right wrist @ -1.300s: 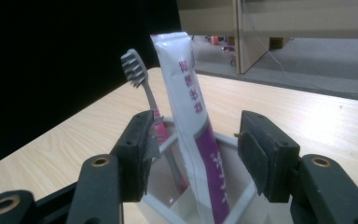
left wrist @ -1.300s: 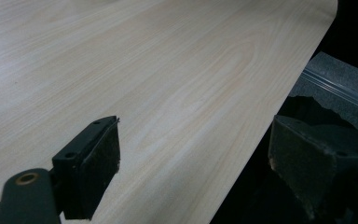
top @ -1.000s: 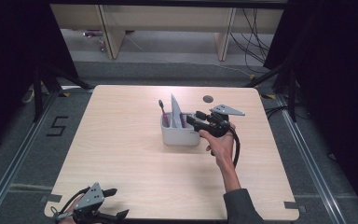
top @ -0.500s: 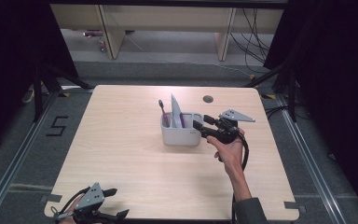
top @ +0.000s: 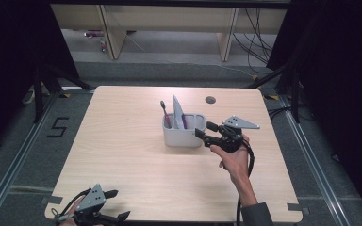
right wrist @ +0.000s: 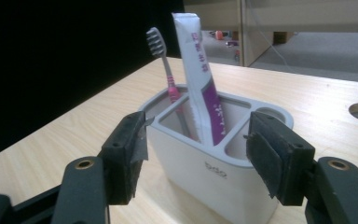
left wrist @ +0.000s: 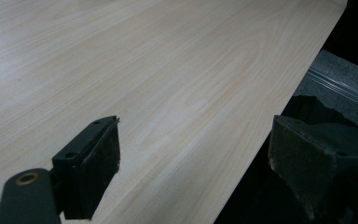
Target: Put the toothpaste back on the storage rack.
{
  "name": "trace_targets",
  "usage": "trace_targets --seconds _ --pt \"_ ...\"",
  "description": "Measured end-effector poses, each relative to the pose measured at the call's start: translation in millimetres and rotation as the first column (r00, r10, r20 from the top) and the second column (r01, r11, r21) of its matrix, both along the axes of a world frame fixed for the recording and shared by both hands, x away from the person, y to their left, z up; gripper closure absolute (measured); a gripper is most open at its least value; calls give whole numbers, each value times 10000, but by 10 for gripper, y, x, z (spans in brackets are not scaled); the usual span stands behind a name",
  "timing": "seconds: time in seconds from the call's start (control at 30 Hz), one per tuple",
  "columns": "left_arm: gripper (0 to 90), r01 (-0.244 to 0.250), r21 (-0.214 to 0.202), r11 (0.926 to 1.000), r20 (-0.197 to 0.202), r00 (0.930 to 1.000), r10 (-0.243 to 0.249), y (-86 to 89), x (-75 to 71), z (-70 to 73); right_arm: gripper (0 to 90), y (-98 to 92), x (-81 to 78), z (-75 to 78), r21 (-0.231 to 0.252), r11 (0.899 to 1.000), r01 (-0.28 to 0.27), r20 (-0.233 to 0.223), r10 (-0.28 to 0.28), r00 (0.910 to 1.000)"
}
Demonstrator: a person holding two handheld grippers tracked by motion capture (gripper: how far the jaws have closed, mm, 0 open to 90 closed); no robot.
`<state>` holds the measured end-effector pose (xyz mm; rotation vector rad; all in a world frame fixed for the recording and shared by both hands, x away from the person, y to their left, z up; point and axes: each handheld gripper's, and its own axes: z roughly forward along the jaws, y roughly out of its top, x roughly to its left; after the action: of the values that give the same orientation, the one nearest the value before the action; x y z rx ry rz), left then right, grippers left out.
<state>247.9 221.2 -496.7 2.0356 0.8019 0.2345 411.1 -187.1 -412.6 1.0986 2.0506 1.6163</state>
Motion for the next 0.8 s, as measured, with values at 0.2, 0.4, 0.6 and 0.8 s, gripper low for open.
trace_targets --seconds 0.2,0.4,0.6,0.8 --pt "159 -45 19 10000 17 10000 45 -1 -3 3 386 -24 -76 11 89 10000 20 -277 -18 9996" --pt "159 38 91 10000 86 10000 -39 -19 21 4 383 -76 -137 -46 -2 10000 -65 -418 65 9991" --pt "159 12 138 9999 -5 10000 -12 1 21 14 377 -144 -184 -121 -122 9999 -35 -477 29 9989" --pt "159 104 182 9998 132 9999 -106 -11 19 21 370 -154 -252 -128 -128 9999 -87 -479 81 9988"
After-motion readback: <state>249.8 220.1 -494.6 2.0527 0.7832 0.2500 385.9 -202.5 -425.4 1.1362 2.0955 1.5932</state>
